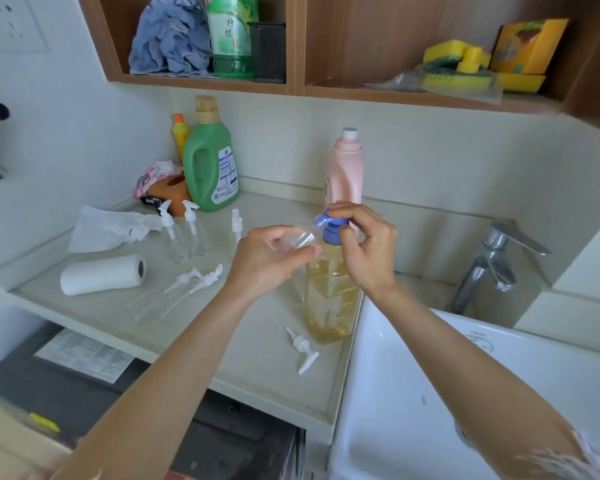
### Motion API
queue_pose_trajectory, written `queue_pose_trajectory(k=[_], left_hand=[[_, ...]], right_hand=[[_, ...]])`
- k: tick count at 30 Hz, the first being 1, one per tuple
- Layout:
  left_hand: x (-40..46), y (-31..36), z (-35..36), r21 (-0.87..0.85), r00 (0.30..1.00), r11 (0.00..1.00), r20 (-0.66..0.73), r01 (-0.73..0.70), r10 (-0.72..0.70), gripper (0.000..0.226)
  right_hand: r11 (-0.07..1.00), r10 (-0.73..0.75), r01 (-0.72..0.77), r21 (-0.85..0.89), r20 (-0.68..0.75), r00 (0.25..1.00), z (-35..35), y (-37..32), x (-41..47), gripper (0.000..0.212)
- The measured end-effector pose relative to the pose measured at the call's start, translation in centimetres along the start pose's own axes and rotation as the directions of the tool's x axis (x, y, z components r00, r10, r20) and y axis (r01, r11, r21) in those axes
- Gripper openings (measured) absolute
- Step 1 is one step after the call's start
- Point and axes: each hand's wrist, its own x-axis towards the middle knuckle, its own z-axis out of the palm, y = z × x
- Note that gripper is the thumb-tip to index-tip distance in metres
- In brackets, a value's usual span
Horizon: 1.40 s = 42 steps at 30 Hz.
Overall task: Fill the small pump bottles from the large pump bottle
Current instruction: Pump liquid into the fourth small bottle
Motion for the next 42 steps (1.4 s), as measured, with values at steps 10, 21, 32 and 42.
queue_pose_trajectory(k=[10, 21, 32, 42], left_hand=[[-0.1, 1.4, -0.6, -0.032, 0.999, 0.999, 0.043, -0.019, 0.02, 0.021], [0.4, -0.4, -0.2, -0.007, 0.997, 1.0, 0.074, 0.001, -0.001, 0.028], [0.5, 0.3, -1.4, 0.006, 0.98, 0.996, 0.18, -0.089, 0.087, 0.064], [0.2, -0.8, -0.5, -0.051, 0.997, 0.996, 0.01, -0.072, 0.073, 0.024]], right_hand=[[1.0, 0.012, -0.012, 0.008, 0.009, 1.0, -0.2, -0.5, 1.8, 0.03], [0.995, -0.066, 0.066, -0.068, 0.002, 0.998, 0.3, 0.6, -0.4, 0.024], [0.999, 0.03, -0.03, 0.009, 0.062, 0.998, -0.3, -1.5, 1.6, 0.028], [0.995, 0.071, -0.07, 0.068, -0.023, 0.997, 0.5, -0.2, 1.1, 0.029]])
